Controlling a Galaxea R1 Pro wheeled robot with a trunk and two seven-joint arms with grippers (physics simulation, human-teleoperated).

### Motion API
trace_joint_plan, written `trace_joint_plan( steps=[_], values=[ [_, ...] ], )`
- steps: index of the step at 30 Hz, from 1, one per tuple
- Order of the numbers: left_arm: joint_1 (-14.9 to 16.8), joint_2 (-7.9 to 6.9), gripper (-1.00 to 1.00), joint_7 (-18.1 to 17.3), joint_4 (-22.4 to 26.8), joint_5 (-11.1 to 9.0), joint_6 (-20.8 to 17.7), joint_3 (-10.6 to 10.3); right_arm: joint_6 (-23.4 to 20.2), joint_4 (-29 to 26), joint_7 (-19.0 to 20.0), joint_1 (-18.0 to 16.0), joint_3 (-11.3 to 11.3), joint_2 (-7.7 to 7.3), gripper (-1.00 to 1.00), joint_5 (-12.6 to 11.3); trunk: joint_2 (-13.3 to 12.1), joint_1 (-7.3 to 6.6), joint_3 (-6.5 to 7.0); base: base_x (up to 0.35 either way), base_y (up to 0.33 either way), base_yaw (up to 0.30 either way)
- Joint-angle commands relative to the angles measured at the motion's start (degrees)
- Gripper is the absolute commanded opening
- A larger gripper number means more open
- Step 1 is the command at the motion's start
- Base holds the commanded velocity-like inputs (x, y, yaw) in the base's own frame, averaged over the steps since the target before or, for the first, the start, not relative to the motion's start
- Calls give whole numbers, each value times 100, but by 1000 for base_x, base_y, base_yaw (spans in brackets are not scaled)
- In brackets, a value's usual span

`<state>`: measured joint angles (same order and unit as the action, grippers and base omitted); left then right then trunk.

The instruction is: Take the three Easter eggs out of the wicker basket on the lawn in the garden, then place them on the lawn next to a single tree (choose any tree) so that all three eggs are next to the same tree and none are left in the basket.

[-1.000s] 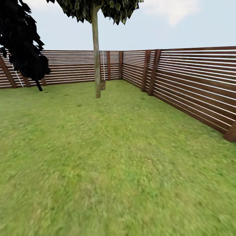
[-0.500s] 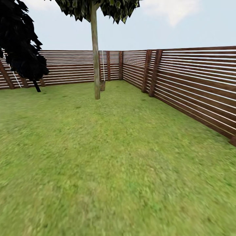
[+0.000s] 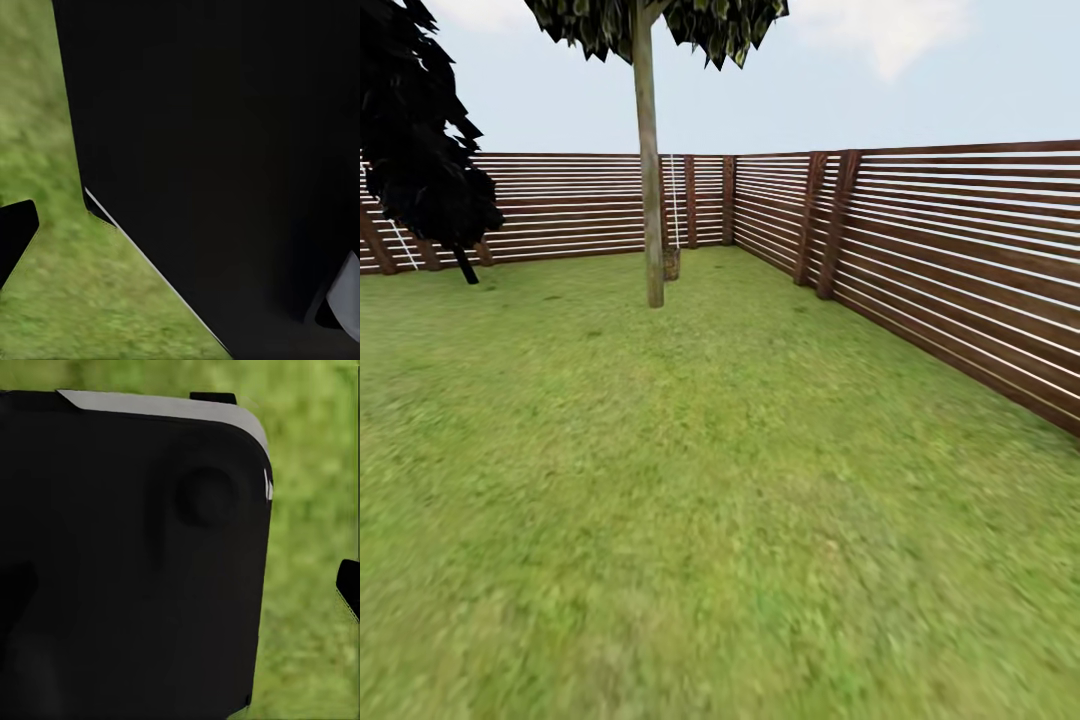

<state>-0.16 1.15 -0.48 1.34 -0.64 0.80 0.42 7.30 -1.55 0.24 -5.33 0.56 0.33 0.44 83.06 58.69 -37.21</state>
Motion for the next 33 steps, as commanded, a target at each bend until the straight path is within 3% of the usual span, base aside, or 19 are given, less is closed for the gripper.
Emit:
trace_joint_plan(
  steps=[1,33],
  values=[
    [-2,0,100,-5,6,-7,7,3,18,5,2,-3,1,1,100,3,2,3,-4,342,0,0],
    [-2,-1,100,-5,5,-7,7,2,17,5,20,-3,-4,-7,100,0,2,3,-4,343,0,-36]
  ],
)
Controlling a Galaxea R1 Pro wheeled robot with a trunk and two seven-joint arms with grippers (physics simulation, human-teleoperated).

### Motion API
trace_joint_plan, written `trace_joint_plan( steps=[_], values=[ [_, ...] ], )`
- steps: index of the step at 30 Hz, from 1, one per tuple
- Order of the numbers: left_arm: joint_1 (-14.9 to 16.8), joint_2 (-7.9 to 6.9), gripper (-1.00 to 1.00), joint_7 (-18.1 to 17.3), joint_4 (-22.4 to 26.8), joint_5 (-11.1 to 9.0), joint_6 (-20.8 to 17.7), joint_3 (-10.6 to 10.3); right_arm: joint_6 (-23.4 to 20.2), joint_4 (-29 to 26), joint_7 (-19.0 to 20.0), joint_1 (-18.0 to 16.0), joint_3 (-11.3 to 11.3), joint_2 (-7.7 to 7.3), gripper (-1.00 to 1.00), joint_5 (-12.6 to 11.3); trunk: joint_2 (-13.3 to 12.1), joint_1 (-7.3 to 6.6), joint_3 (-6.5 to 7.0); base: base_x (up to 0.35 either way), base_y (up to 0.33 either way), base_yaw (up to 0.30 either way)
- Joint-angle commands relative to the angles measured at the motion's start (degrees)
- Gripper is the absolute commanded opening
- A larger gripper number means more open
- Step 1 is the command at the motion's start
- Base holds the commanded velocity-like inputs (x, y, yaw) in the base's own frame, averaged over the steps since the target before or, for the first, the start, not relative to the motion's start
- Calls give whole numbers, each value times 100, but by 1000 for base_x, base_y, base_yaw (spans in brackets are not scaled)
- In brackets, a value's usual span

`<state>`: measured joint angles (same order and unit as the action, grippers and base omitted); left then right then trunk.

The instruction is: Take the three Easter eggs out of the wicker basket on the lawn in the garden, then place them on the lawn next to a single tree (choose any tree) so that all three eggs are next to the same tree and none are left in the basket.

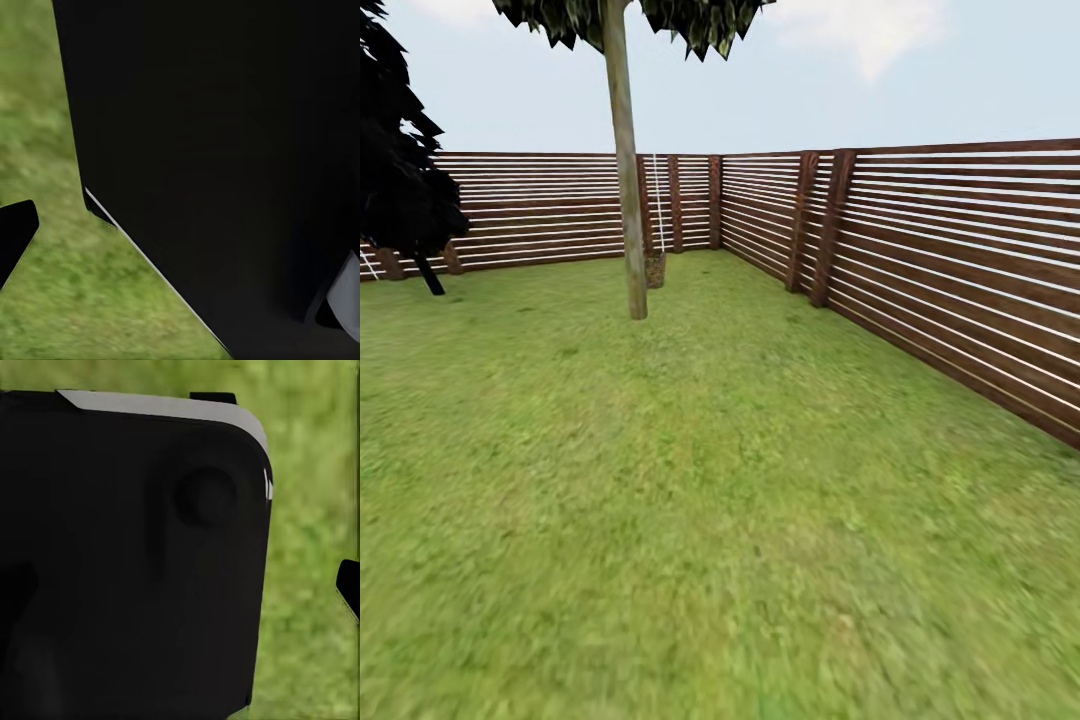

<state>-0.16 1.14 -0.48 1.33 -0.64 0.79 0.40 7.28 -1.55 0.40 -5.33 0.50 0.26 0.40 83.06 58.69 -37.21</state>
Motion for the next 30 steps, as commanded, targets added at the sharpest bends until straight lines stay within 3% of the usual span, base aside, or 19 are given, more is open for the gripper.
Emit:
trace_joint_plan(
  steps=[1,30],
  values=[
    [-2,0,100,-5,7,-7,9,4,19,5,4,-3,3,0,100,4,2,3,-4,343,0,-2],
    [-2,4,100,-5,5,-7,9,4,19,5,13,-3,3,-9,100,4,2,3,-4,343,0,-21]
  ],
)
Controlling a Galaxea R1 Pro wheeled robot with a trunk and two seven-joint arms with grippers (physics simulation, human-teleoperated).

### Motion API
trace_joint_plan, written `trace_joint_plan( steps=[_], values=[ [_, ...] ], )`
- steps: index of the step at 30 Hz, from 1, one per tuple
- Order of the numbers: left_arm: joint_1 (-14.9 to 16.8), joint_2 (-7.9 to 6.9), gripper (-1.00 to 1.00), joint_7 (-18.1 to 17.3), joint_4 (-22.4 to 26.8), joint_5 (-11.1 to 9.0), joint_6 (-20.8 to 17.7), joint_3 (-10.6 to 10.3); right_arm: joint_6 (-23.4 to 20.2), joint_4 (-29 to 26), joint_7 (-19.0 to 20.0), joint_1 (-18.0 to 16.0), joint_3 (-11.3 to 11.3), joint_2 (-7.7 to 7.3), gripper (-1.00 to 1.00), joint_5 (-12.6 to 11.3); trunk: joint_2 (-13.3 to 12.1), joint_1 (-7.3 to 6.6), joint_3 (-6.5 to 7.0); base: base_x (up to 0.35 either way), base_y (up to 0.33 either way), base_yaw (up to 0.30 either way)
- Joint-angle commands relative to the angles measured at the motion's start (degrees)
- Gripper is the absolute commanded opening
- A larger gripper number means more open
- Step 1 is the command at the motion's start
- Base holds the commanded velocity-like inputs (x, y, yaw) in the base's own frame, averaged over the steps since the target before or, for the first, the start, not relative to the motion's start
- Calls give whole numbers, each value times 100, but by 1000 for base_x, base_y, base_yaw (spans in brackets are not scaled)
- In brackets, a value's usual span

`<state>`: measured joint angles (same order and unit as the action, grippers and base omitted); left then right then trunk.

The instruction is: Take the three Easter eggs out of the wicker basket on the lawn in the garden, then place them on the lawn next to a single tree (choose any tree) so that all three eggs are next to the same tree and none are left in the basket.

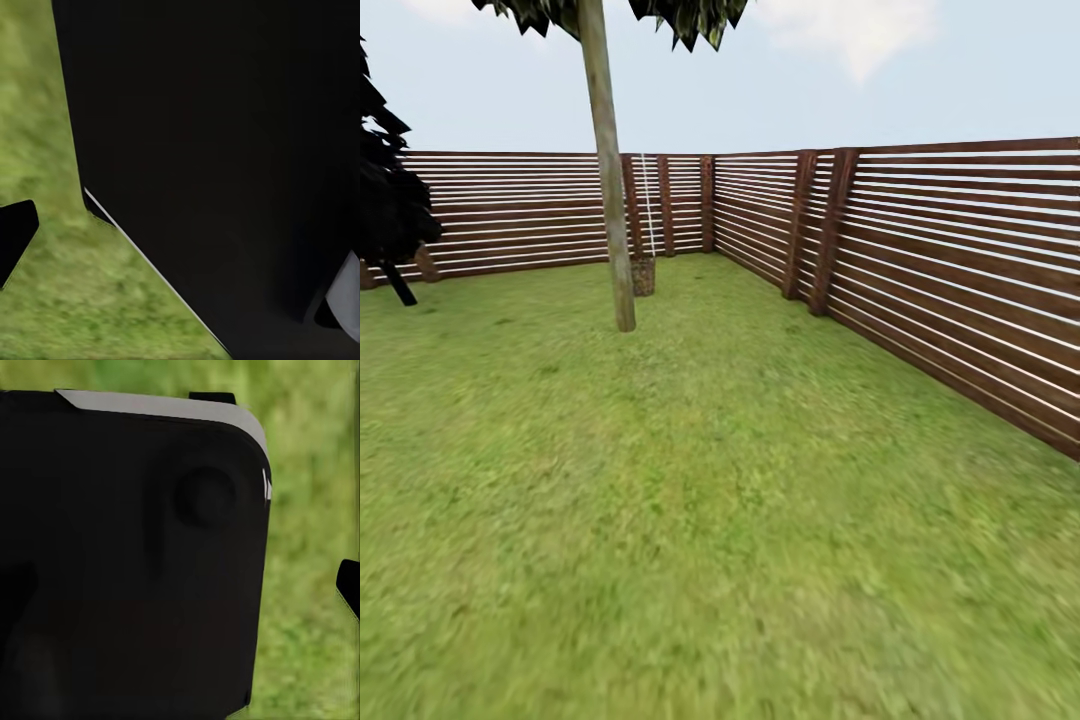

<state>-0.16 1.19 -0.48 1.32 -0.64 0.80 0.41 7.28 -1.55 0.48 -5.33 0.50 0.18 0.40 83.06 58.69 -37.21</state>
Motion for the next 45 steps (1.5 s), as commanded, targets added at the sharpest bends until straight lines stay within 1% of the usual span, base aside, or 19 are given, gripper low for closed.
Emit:
trace_joint_plan(
  steps=[1,31,45],
  values=[
    [-2,-1,100,-5,5,-7,8,4,19,6,5,-3,3,0,100,4,2,3,-4,343,0,-47],
    [-2,-4,100,-5,6,-7,5,3,28,6,2,-3,3,3,100,5,2,3,-4,343,0,-2],
    [-2,-4,100,-5,3,-7,0,3,24,32,-3,-3,12,-26,100,4,2,3,-4,342,0,0]
  ],
)
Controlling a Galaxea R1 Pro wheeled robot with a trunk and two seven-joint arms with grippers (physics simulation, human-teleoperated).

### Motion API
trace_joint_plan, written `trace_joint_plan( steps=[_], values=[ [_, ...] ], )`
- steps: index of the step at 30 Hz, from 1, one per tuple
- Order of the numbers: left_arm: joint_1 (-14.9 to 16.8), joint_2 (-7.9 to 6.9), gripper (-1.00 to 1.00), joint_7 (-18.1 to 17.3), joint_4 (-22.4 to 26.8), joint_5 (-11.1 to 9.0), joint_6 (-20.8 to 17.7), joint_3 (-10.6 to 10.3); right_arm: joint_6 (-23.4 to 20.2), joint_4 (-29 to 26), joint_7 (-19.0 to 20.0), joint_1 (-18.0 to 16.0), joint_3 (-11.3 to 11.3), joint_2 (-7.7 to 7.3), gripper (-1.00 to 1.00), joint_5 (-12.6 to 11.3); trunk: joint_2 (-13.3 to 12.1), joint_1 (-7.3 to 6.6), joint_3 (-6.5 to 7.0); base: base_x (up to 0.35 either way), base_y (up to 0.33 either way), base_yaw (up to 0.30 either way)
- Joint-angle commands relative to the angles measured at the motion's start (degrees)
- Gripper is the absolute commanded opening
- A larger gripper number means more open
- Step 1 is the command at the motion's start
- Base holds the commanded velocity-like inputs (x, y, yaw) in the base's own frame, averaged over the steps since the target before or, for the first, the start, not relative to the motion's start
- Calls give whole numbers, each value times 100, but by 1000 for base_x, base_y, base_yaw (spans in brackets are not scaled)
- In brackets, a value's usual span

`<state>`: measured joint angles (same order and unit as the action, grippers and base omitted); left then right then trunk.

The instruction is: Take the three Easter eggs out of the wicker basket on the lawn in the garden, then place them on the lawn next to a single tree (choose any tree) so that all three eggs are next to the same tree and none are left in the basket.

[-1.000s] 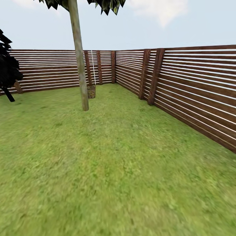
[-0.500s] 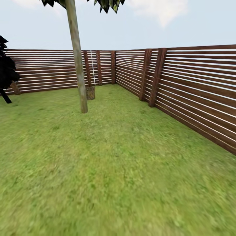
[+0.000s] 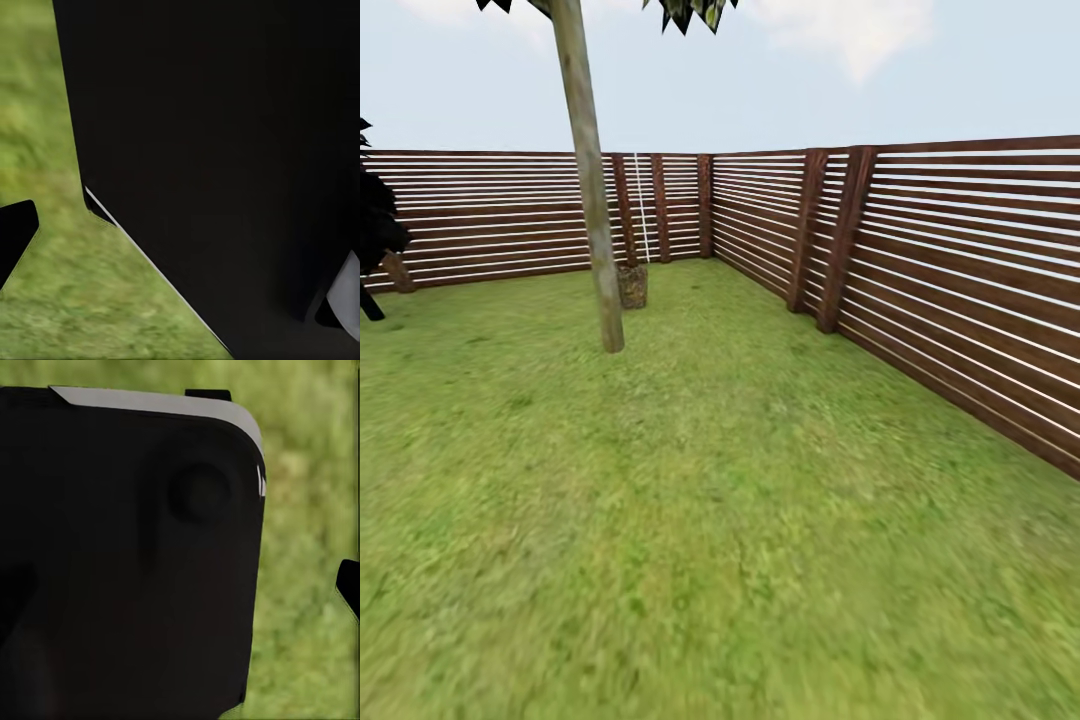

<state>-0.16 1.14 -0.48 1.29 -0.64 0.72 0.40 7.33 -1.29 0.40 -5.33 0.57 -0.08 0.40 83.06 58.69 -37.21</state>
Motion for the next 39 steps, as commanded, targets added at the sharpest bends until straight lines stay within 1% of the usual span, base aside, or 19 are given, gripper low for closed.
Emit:
trace_joint_plan(
  steps=[1,39],
  values=[
    [-2,0,100,-5,8,-7,7,4,20,3,5,-3,4,-1,100,4,2,3,-4,342,0,0],
    [-2,0,100,-5,6,-7,15,4,23,-21,-22,-3,-4,-1,100,-5,2,3,-4,343,0,0]
  ],
)
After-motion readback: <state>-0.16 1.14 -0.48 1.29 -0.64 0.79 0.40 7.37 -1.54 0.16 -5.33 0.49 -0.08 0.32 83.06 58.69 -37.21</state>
